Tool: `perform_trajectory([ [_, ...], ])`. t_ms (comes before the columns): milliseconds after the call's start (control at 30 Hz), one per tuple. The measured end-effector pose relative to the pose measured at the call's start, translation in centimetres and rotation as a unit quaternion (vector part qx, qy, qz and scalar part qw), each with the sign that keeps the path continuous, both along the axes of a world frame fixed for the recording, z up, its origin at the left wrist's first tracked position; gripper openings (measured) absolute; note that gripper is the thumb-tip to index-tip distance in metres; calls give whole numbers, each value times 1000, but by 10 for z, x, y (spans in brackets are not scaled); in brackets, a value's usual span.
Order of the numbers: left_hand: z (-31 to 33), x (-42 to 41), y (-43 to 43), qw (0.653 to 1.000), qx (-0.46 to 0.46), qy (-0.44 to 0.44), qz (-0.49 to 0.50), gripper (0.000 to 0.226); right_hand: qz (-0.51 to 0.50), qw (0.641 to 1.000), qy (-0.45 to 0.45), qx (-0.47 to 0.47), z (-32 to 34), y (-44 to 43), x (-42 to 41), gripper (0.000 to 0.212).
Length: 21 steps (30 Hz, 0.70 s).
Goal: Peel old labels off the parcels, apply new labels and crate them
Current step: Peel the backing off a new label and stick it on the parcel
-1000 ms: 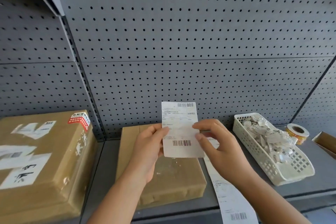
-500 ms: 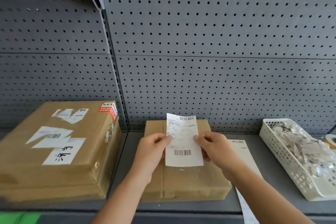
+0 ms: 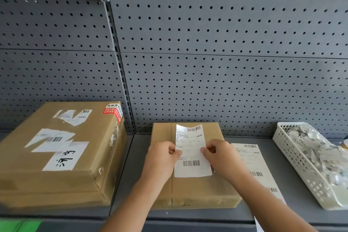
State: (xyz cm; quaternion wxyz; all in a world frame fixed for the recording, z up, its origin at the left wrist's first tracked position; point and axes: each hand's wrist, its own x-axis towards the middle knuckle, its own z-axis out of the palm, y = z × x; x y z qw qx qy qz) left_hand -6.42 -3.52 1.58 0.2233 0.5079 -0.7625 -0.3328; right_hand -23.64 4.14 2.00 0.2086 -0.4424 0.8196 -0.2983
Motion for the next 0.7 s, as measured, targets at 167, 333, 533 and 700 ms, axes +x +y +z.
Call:
perform_trajectory([
  [167, 0, -4, -1, 998, -26, -56, -4, 18, 2, 997, 71, 15, -6, -3, 3, 18],
  [333, -1, -6, -7, 997, -21, -74, 5, 28, -9, 997, 81, 14, -8, -6, 5, 13],
  [533, -5, -1, -7, 988, -125, -80, -40, 43, 6, 987, 160, -14, -13, -3, -3, 17],
  [700, -7, -5, -10, 962, -210, -117, -127, 54, 101, 937, 315, -111, -25, -11, 0, 33],
])
